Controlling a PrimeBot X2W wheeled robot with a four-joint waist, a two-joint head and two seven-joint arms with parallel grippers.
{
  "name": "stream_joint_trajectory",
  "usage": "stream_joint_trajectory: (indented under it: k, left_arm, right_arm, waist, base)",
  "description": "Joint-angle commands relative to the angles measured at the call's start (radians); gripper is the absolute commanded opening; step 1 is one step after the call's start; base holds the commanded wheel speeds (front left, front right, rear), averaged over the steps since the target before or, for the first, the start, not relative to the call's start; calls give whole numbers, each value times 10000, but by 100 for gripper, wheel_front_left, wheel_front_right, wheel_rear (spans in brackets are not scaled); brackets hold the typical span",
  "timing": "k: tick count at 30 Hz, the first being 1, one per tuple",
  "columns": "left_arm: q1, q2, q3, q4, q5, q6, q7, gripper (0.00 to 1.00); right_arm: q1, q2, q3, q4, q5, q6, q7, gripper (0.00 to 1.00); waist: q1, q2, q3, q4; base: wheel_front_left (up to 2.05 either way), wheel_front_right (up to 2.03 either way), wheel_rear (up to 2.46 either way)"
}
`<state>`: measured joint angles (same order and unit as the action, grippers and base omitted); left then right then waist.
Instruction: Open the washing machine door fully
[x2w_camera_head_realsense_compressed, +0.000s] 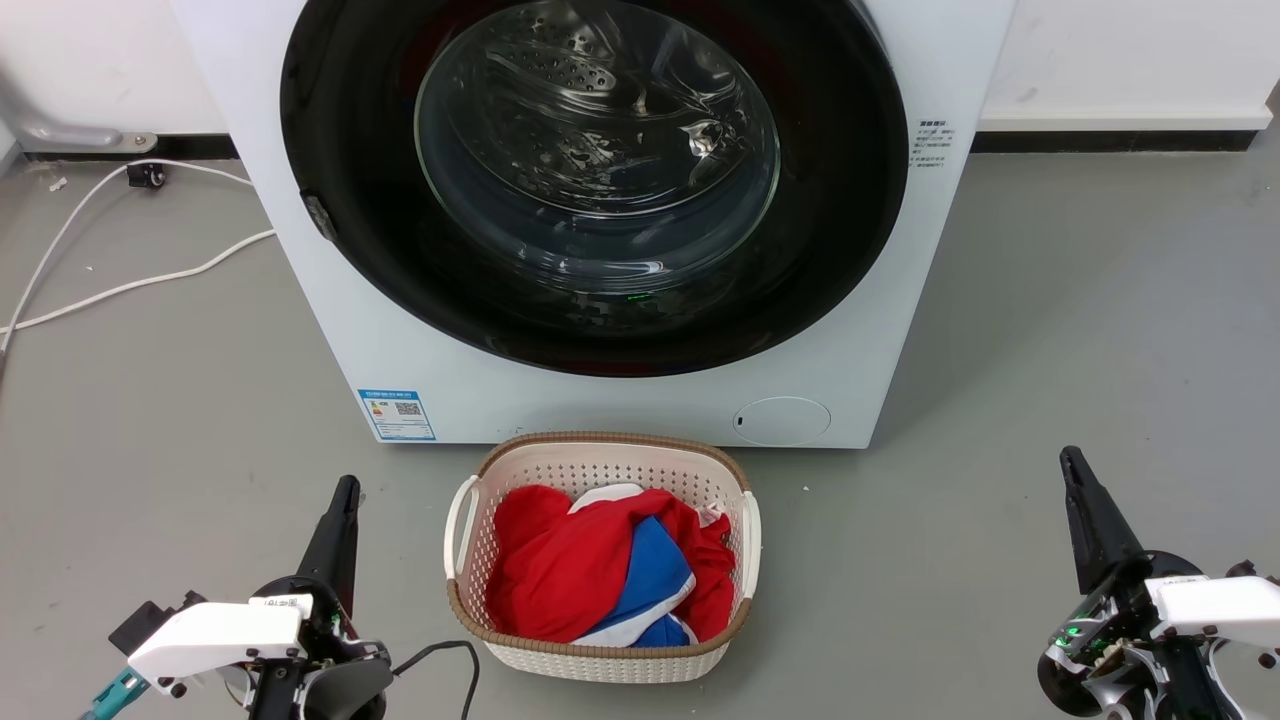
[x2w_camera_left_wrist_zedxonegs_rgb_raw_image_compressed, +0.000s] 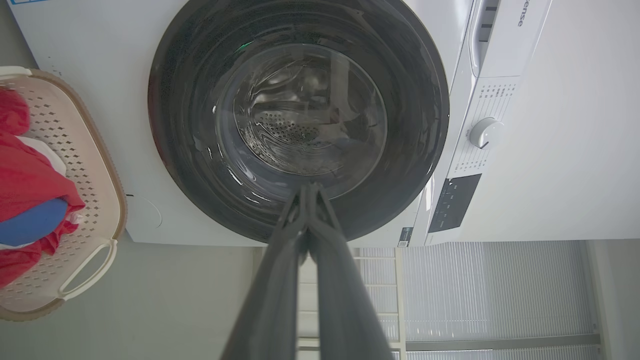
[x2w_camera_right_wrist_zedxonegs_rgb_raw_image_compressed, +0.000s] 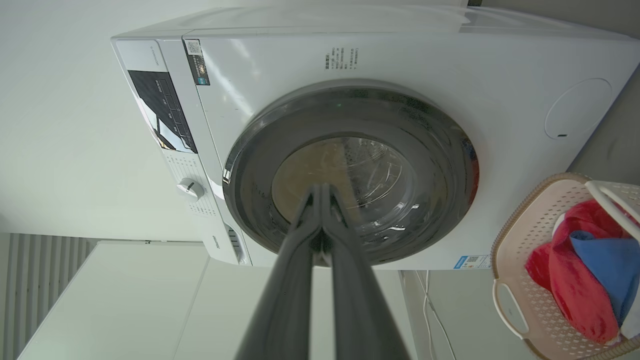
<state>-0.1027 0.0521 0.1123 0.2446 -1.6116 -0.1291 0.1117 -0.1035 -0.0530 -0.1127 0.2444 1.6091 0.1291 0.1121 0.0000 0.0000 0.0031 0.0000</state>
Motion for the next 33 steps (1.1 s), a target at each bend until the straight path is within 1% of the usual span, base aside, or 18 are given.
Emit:
stream_joint_trajectory:
  k: [1, 23, 24, 33]
  left_arm:
    - [-114, -6, 29, 5, 60, -31, 28, 0]
    - [-115, -7, 29, 5, 61, -31, 28, 0]
    - [16, -2, -11, 25, -3, 2, -2, 100]
    - [40, -16, -586, -161, 150, 6, -402, 100]
  right_arm:
    - [-102, 26, -12, 5, -26, 30, 24, 0]
    - [-102, 27, -12, 5, -27, 30, 25, 0]
    - [16, 0, 2, 22, -2, 0, -6, 100]
    - [246, 5, 240, -209, -261, 0, -383, 100]
  waist:
    - [0, 0, 0, 0]
    - [0, 0, 0, 0]
    - [0, 0, 1, 0]
    - [0, 0, 8, 1]
  base:
    - [0, 0, 0]
    - [0, 0, 0]
    - [0, 0, 0]
    - [0, 0, 0]
